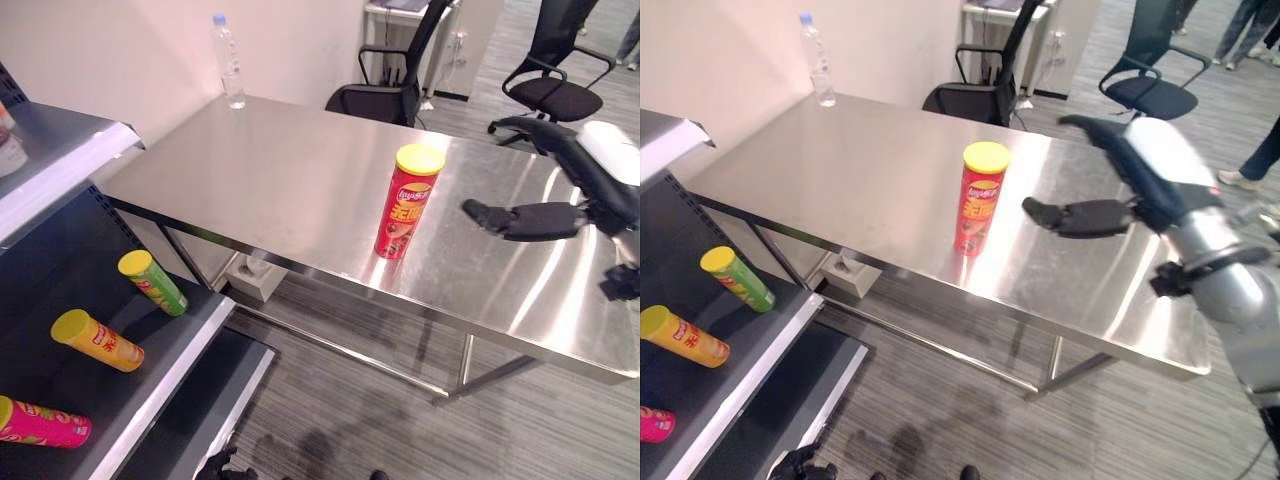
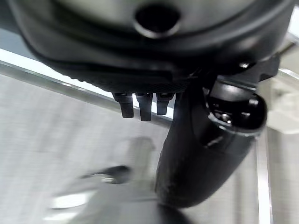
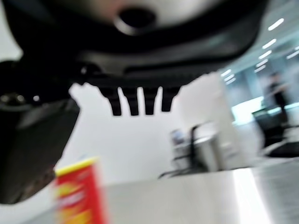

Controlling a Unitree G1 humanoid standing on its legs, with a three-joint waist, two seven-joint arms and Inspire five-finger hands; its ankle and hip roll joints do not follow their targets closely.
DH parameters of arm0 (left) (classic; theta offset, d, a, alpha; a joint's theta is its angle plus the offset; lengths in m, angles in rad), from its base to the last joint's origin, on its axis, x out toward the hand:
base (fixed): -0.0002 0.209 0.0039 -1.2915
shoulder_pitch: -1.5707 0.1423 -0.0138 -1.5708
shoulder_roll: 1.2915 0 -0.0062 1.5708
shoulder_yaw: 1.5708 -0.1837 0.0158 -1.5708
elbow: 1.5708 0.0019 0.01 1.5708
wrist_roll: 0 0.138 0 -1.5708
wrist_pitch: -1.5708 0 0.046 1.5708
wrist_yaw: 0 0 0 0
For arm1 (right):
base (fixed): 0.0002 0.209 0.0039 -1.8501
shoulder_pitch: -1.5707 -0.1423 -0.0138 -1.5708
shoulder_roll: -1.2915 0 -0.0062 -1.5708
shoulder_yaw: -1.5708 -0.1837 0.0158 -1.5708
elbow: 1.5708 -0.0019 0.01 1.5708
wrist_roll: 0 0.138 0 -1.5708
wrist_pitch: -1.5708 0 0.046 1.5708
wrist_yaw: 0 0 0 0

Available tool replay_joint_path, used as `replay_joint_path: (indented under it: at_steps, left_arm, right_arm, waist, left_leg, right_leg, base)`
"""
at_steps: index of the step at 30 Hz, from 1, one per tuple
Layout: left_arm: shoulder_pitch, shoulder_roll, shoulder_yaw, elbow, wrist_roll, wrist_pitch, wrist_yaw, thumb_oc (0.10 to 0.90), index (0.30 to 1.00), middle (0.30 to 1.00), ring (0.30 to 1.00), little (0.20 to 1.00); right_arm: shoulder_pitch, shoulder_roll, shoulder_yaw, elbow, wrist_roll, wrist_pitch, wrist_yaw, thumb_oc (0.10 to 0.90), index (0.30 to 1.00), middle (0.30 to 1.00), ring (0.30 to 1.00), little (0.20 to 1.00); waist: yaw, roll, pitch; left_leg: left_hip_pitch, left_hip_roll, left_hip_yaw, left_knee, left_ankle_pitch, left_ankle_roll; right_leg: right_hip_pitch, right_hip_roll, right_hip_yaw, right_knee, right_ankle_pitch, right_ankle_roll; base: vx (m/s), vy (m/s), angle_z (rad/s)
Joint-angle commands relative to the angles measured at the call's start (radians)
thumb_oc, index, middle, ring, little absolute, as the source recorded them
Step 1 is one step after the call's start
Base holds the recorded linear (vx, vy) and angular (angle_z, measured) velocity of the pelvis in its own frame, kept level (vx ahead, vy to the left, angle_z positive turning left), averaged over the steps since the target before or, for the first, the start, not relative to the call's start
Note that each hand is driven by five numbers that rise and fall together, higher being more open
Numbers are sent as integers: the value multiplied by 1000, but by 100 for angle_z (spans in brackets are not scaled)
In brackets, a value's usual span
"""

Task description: Put the goods on the table back onto the shelves and tidy them up.

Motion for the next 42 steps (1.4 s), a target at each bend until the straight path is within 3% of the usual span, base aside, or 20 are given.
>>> replay_joint_path:
  at_steps: [1,8,11,20,27,42]
  left_arm:
    - [43,-5,-63,88,79,15,-41,800,900,900,900,900]
    - [28,8,-101,34,74,-3,-30,800,900,900,900,900]
    - [-13,13,-147,-44,31,-15,-24,800,900,900,900,900]
    - [3,14,-202,-45,52,-12,-49,800,900,900,900,900]
    - [38,10,-197,-28,45,-10,-61,800,900,900,900,900]
    - [48,16,-192,-28,25,-21,-41,800,900,900,900,900]
  right_arm:
    - [-70,-37,-85,-18,9,-39,-82,800,900,900,900,900]
    - [-104,-14,-79,-16,63,-71,-113,800,900,900,900,900]
    - [-165,26,-3,-11,164,-87,-96,800,900,900,900,900]
    - [-287,36,123,33,242,-104,-75,800,900,900,900,900]
    - [-359,6,198,100,225,-98,-76,800,900,900,900,900]
    - [-480,42,311,111,242,-114,-82,800,900,900,900,900]
  waist:
    - [24,-51,-57]
    - [26,-45,-67]
    - [29,-45,-77]
    - [44,-50,-79]
    - [65,-55,-77]
    - [90,-55,-70]
  left_leg:
    - [-46,24,33,35,-17,14]
    - [-17,25,25,-14,-2,10]
    - [-3,24,18,-29,-4,9]
    - [12,27,15,-42,-7,7]
    - [12,29,4,-47,-6,6]
    - [11,23,-17,-52,-6,7]
  right_leg:
    - [39,14,13,27,-46,16]
    - [40,19,8,23,-50,17]
    - [44,22,9,22,-55,16]
    - [47,23,7,22,-55,17]
    - [51,22,-6,21,-56,19]
    - [57,14,-24,20,-59,22]
  base:
    - [56,-4,8]
    - [19,0,7]
    - [24,5,7]
    - [0,0,0]
    - [1,4,1]
    - [6,8,5]
